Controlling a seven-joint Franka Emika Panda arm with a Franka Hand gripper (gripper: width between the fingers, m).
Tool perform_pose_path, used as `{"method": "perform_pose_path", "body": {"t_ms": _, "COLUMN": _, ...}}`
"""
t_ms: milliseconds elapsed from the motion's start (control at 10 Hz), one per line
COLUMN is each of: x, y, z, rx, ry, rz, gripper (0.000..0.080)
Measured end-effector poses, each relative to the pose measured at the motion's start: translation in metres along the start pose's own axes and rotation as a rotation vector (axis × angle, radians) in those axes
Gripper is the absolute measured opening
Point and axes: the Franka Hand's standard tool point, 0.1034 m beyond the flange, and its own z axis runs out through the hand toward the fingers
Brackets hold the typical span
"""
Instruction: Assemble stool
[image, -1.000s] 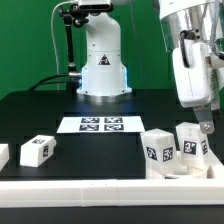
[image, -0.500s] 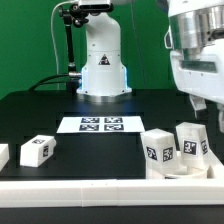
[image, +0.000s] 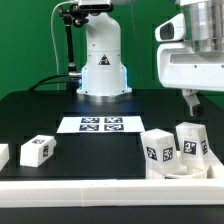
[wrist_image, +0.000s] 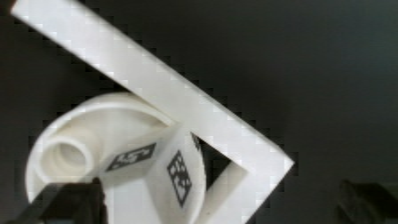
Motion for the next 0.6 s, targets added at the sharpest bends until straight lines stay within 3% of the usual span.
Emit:
{"method": "perform_pose_path", "body": {"t_ms": 300, "x": 0.0008, "y": 0.001, "z": -0.0001, "rx": -0.009, "ry": 0.003, "rz": -0.244, "gripper": 0.0649}}
{"method": "perform_pose_path", "body": {"t_ms": 500, "x": 0.0019, "y": 0.0038, "z": -0.0018, "rx": -0.078, "ry": 0.031, "rz": -0.541, "gripper": 0.0649}}
{"method": "perform_pose_path", "body": {"t_ms": 600, "x": 0.0047, "y": 0.0054, "z": -0.0021, "rx": -0.095, "ry": 0.036, "rz": -0.68, "gripper": 0.0649}}
